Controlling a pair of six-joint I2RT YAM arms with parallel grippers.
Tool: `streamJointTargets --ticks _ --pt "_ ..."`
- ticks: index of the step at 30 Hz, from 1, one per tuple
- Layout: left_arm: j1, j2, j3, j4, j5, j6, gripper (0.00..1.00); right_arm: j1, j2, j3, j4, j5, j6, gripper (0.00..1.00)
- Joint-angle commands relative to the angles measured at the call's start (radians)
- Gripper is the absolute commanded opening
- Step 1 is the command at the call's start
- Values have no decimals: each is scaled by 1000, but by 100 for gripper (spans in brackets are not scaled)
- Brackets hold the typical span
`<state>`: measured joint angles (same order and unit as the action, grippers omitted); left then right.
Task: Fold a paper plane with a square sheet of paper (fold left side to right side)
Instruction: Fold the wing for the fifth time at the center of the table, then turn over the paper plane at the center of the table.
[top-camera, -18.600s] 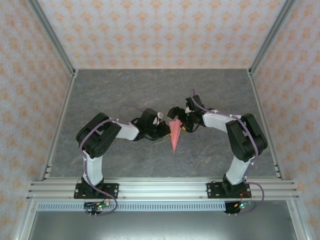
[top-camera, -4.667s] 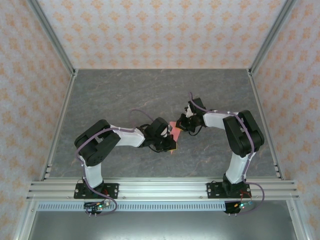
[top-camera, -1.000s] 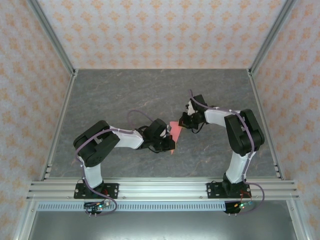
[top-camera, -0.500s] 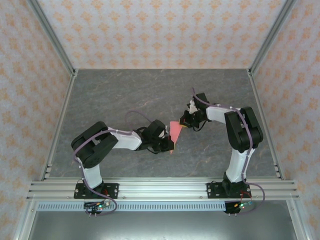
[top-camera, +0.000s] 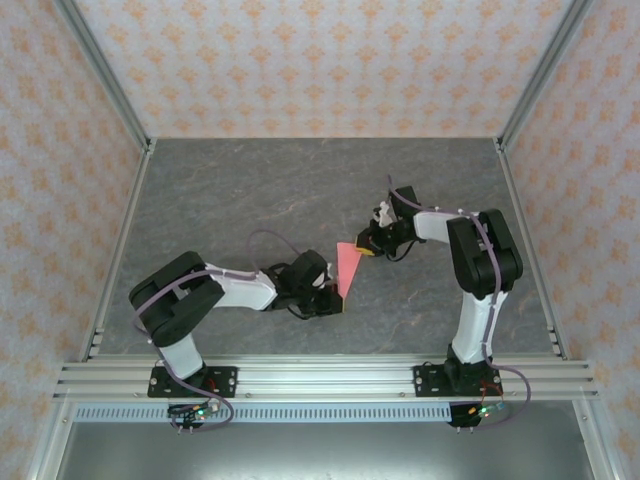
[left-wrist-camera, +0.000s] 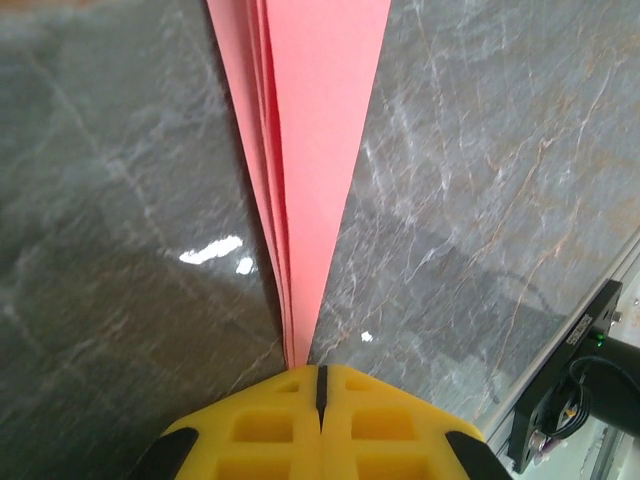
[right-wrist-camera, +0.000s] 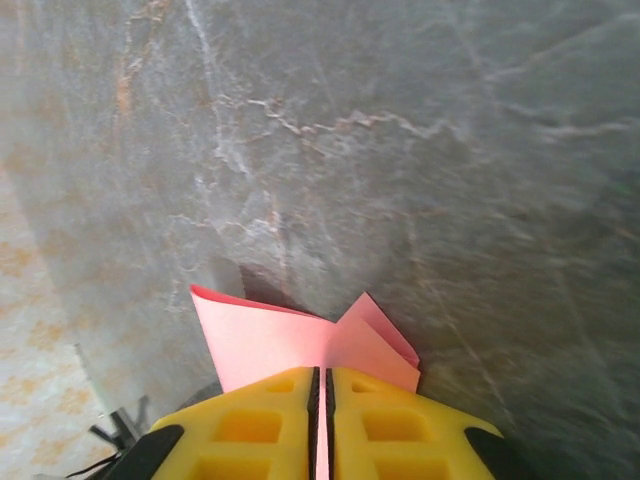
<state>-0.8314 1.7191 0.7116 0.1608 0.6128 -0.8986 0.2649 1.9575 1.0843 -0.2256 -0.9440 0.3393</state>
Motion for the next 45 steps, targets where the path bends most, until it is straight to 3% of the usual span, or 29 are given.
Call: streamJointTargets --ticks 1,6,9,15,20,25,33,36,43,45 --pt "-13 -31 -36 -139 -21 34 0 -9 38 40 40 -71 5 14" --pt "-12 -157 -36 -195 -116 61 0 -21 -36 83 -53 -6 -38 18" --pt "-13 -254 -12 -295 -237 102 3 -21 -134 137 -183 144 -88 23" --pt "-12 -462 18 -494 -637 120 21 78 -310 170 -381 542 -49 40" --pt "-11 -620 1 -577 -896 83 50 286 -348 131 -416 775 98 52" --pt "-12 -716 -33 -607 -984 66 60 422 -268 172 -470 928 173 57" --pt "-12 -797 -113 -589 -1000 24 63 511 -128 232 -508 968 222 58" --pt "-11 -813 -114 -601 -1011 32 64 519 -110 247 -539 988 227 51" --pt "-11 -820 -111 -612 -1024 40 65 520 -207 242 -544 919 205 8" --pt "-11 -819 -105 -622 -1033 41 65 520 -258 228 -527 888 194 0"
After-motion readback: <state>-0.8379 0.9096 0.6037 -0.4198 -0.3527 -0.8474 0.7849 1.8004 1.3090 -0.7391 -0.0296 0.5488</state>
